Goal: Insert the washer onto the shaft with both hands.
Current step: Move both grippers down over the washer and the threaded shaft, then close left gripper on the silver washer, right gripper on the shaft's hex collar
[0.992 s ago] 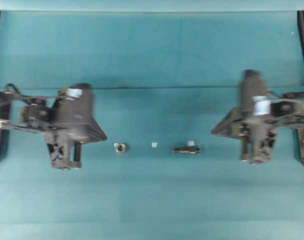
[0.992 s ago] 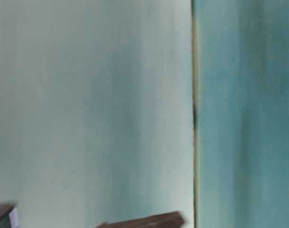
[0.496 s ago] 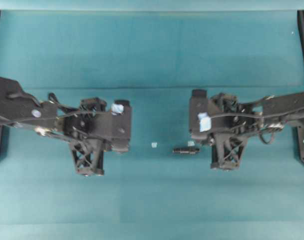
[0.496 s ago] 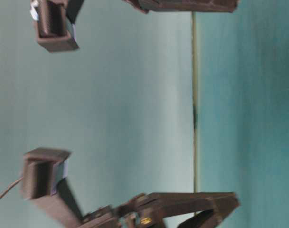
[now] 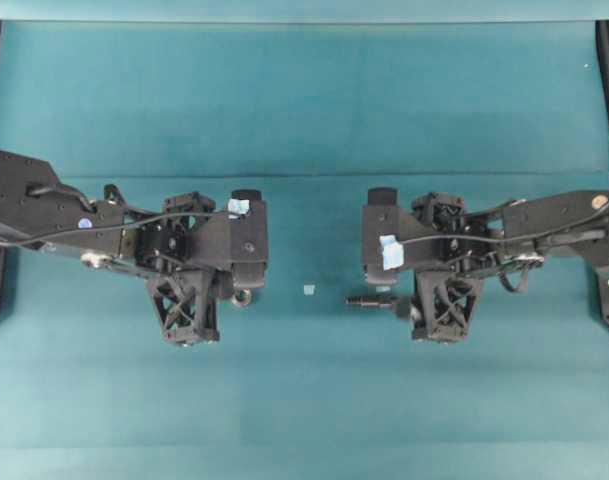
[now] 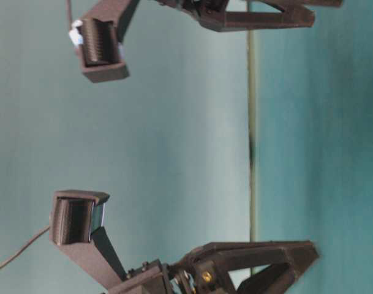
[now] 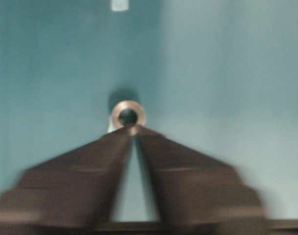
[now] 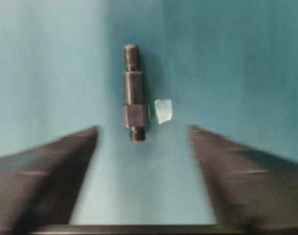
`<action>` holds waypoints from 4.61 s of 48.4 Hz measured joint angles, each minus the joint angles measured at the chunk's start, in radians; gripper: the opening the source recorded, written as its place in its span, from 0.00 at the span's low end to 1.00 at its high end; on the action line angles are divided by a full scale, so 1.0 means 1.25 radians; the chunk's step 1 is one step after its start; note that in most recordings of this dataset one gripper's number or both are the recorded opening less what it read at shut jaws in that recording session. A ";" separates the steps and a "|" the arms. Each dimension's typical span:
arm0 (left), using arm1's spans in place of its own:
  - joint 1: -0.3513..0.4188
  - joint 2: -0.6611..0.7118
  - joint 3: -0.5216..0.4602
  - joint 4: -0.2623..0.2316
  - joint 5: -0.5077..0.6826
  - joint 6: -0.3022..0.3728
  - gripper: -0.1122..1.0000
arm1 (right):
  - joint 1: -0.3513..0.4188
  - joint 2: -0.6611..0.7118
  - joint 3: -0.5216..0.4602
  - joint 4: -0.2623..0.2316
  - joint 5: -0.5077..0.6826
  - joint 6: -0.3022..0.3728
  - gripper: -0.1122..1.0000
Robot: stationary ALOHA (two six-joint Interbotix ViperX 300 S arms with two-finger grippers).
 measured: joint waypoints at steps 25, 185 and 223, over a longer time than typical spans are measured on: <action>-0.002 0.047 0.056 0.002 -0.098 0.028 0.86 | 0.013 0.059 -0.001 -0.016 -0.047 0.000 0.83; -0.004 0.141 0.025 0.002 -0.118 0.015 0.80 | 0.027 0.146 0.000 -0.013 -0.101 0.001 0.54; -0.006 0.141 0.025 0.002 -0.115 0.015 0.55 | 0.022 0.150 -0.001 -0.011 -0.087 0.001 0.28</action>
